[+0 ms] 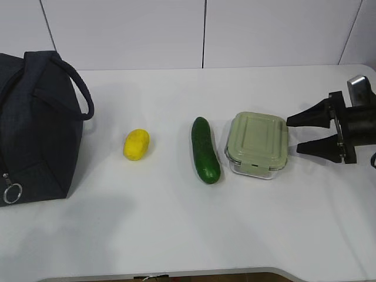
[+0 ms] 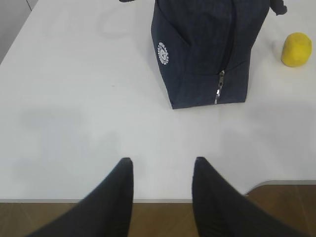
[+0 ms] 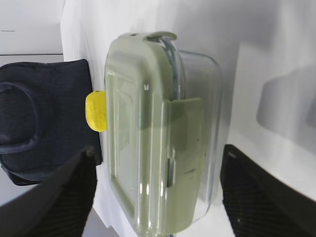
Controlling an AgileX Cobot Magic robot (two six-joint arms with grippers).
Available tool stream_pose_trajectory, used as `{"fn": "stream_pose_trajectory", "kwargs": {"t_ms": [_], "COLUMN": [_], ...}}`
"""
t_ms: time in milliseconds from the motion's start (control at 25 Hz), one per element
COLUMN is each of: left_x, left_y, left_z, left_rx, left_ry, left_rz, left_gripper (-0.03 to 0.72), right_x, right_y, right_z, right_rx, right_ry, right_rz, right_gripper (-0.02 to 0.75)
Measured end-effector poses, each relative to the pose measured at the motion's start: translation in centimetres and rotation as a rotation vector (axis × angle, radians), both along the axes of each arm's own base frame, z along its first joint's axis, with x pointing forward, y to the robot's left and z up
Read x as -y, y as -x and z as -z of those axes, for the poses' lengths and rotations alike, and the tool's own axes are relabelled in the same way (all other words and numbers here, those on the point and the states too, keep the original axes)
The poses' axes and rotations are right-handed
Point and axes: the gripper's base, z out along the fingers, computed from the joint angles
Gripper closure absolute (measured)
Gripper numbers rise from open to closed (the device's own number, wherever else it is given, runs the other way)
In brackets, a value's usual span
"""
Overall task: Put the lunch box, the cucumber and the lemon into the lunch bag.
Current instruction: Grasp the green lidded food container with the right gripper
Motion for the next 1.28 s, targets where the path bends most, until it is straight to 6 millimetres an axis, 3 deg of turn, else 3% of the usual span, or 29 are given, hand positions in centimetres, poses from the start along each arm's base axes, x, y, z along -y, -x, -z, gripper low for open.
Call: {"fn": "stream_pose_trajectory", "kwargs": {"t_ms": [200, 480, 1040, 1280], "left_x": [0.0, 0.0, 0.0, 0.0], "left_y": [0.0, 0.0, 0.0, 0.0], "left_z": [0.0, 0.0, 0.0, 0.0], "left_rx": [0.0, 0.0, 0.0, 0.0], "left_ry": [0.0, 0.0, 0.0, 0.0], "left_rz": [0.0, 0.0, 0.0, 0.0], "left_gripper": [0.423, 0.423, 0.423, 0.423], "right_x": [-0.2, -2.0, -2.4, -3.4], "right_y": [0.0, -0.1, -0.1, -0.1], "right_z": [0.3, 0.4, 0.4, 0.4], "right_rx": [-0.009, -0.008, -0.008, -0.008], "right_ry": [-0.001, 0.001, 0.001, 0.001], "right_rz": [-0.008, -0.059, -0.067, -0.096], "right_gripper": [0.153, 0.153, 0.153, 0.153]}}
